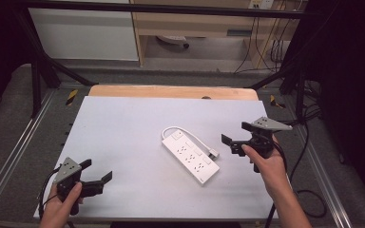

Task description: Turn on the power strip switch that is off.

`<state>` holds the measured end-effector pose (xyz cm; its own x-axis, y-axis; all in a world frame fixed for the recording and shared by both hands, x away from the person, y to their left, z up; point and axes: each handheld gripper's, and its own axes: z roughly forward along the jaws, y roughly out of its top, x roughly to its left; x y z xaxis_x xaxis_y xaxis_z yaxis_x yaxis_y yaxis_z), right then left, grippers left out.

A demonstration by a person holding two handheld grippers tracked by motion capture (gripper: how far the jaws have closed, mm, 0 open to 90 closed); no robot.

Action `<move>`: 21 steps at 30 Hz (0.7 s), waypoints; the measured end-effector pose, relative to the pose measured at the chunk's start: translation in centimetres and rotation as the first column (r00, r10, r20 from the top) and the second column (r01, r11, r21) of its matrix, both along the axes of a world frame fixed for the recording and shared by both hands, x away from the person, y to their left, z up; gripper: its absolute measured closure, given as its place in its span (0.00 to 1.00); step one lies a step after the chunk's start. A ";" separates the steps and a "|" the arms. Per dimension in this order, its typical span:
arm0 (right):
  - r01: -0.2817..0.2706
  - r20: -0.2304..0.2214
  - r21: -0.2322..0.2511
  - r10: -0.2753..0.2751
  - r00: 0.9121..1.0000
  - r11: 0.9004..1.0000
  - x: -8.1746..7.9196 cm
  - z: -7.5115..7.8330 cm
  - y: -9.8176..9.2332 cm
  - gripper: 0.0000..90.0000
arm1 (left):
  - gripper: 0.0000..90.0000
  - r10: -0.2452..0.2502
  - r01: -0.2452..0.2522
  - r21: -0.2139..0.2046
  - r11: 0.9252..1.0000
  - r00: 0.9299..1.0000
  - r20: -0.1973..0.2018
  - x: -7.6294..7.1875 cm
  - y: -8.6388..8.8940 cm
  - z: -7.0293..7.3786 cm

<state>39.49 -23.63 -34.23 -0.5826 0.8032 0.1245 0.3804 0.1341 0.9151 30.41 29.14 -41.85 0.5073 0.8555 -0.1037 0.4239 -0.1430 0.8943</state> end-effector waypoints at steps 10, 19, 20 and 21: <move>-0.014 -0.001 -0.001 0.014 1.000 1.000 0.8 0.4 1.0 0.03 | 0.07 -0.006 0.006 0.005 1.000 1.000 -0.002 0.0 -0.1 0.0; -0.015 -0.008 0.003 0.015 1.000 1.000 1.7 0.4 1.5 0.04 | 0.07 -0.005 0.005 0.006 1.000 1.000 -0.001 0.0 0.0 0.0; -0.014 -0.009 0.004 0.014 1.000 1.000 1.7 0.4 1.5 0.04 | 0.07 -0.004 0.004 0.007 1.000 1.000 -0.001 0.0 0.0 0.0; -0.015 -0.010 0.004 0.015 1.000 1.000 1.8 0.4 1.5 0.04 | 0.07 -0.005 0.005 0.007 1.000 1.000 -0.001 0.0 0.0 0.0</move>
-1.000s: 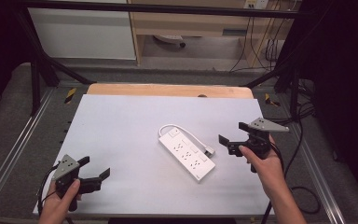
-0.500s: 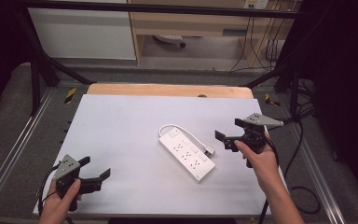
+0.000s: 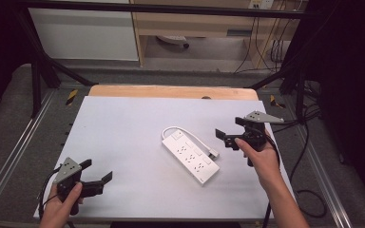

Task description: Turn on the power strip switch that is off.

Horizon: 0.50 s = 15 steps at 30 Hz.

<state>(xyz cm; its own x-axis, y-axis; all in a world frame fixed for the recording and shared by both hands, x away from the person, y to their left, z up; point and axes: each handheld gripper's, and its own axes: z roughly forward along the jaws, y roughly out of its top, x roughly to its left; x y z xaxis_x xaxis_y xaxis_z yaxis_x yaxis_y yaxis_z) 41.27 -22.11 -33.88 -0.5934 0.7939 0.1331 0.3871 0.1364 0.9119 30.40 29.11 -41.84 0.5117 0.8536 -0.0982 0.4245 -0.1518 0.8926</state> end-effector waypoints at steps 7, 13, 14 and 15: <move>0.000 0.000 -0.001 0.000 1.000 1.000 0.3 -0.2 0.3 0.04 | 0.07 0.000 0.000 0.000 1.000 1.000 0.001 0.0 0.0 0.0; 0.001 -0.007 -0.012 -0.001 1.000 1.000 0.6 -0.5 1.0 0.05 | 0.07 -0.001 0.001 0.000 1.000 1.000 0.000 0.0 0.0 0.0; 0.000 -0.006 -0.015 0.000 1.000 1.000 0.6 -0.5 1.1 0.07 | 0.07 -0.001 0.001 0.001 1.000 1.000 0.001 0.0 0.0 0.0; -0.004 -0.004 -0.018 0.004 1.000 1.000 0.6 -0.5 1.3 0.08 | 0.07 -0.002 0.002 0.001 1.000 1.000 0.000 0.0 0.0 0.0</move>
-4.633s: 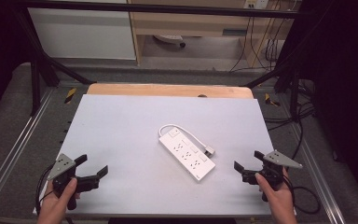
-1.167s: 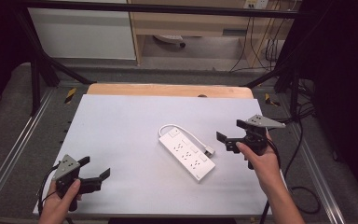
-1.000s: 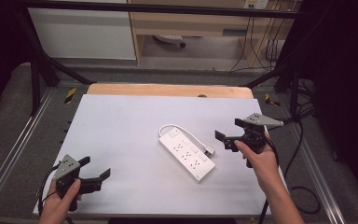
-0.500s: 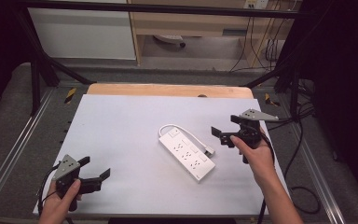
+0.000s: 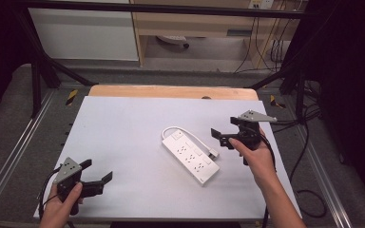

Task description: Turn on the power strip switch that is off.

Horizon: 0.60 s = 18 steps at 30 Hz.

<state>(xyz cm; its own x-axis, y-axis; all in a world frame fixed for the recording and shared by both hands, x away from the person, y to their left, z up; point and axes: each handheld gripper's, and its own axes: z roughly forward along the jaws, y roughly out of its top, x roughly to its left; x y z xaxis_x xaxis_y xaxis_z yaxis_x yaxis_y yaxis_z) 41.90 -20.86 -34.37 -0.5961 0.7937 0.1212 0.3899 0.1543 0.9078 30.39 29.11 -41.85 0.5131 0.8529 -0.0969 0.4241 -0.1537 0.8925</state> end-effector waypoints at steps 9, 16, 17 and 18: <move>-0.022 0.002 -0.001 0.022 1.000 1.000 0.5 -0.1 1.2 0.13 | 0.07 -0.001 0.001 0.003 1.000 1.000 0.002 0.0 0.0 0.0; -0.051 -0.003 -0.006 0.051 0.999 0.999 1.1 -0.5 1.9 0.21 | 0.07 -0.002 0.002 0.006 1.000 1.000 0.001 0.0 0.0 0.0; -0.049 -0.005 -0.004 0.049 0.999 0.999 1.2 -0.5 2.0 0.23 | 0.07 -0.005 0.005 0.006 1.000 1.000 0.001 0.0 0.0 0.0; -0.046 -0.007 -0.004 0.046 0.999 0.999 1.3 -0.7 2.0 0.27 | 0.07 -0.004 0.004 0.008 1.000 1.000 0.001 0.0 0.0 0.0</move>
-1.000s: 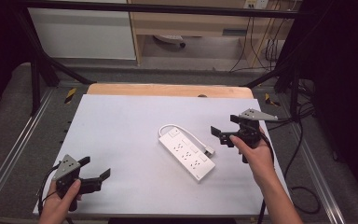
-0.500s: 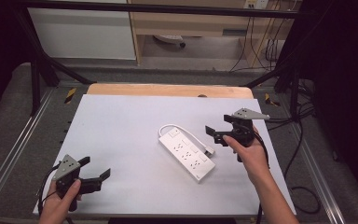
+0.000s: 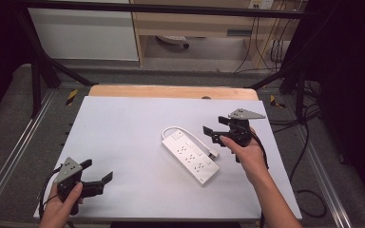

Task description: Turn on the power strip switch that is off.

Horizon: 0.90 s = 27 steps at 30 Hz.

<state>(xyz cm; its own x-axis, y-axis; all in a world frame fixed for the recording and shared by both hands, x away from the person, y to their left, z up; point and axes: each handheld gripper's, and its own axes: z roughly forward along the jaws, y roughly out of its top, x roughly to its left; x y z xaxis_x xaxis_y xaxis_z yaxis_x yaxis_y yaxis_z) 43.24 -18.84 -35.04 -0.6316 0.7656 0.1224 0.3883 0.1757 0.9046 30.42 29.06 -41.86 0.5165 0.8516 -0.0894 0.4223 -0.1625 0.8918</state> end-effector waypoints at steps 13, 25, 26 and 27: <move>0.024 -0.022 -0.005 -0.024 0.999 1.000 1.3 -0.9 0.5 0.45 | 0.07 -0.001 0.001 0.004 1.000 1.000 0.002 0.0 0.0 0.0; 0.037 -0.030 -0.048 -0.039 0.999 0.998 2.0 -2.1 2.0 0.71 | 0.07 -0.002 0.002 0.007 1.000 1.000 0.002 0.0 -0.1 0.0; 0.034 -0.027 -0.049 -0.036 0.999 0.998 2.1 -2.2 2.1 0.73 | 0.07 -0.002 0.002 0.008 1.000 1.000 0.002 0.0 -0.1 0.0; 0.033 -0.029 -0.051 -0.034 0.999 0.998 2.1 -2.3 2.3 0.75 | 0.07 -0.002 0.002 0.008 1.000 1.000 0.002 0.0 -0.1 0.0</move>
